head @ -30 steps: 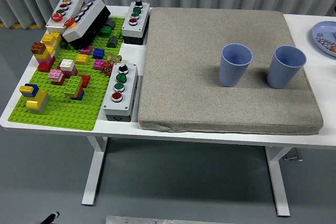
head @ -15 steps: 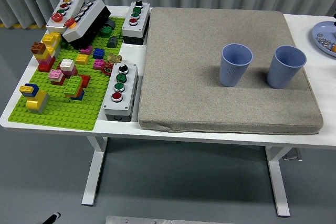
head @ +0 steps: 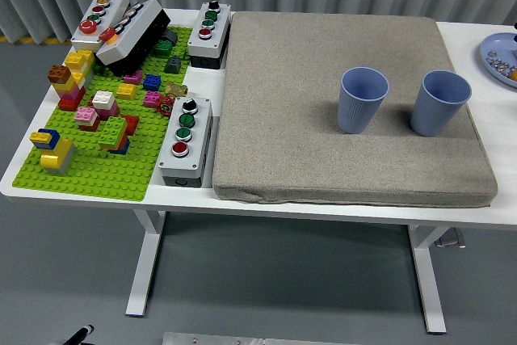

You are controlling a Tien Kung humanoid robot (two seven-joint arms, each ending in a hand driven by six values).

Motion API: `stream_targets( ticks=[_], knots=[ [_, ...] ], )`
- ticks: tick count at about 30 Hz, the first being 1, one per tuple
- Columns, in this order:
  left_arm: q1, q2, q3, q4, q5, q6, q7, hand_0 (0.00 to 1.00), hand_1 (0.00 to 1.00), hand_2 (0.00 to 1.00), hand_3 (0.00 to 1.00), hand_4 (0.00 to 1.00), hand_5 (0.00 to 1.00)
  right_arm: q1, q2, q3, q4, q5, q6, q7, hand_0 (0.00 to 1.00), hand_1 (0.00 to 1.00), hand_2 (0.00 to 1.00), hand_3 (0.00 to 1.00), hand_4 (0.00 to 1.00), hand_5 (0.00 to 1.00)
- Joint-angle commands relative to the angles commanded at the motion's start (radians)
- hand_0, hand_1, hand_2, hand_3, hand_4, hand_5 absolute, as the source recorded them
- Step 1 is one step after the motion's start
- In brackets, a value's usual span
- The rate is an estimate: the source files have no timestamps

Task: Pick cup pour cup place

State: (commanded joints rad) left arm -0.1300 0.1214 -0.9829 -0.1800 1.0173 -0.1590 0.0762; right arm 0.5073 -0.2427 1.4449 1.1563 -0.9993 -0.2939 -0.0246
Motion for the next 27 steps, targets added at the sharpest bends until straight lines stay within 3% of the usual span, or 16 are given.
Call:
stream_targets(
  ticks=[27],
  knots=[
    [-0.009,-0.003,-0.018,0.0,0.022,-0.002,0.001,0.836,0.813,0.859,0.774,0.615,0.998,0.008,0.0,0.033,0.011,-0.014,0.003,-0.012,0.816,0.681,0.624,0.679,0.833,0.955]
  ],
)
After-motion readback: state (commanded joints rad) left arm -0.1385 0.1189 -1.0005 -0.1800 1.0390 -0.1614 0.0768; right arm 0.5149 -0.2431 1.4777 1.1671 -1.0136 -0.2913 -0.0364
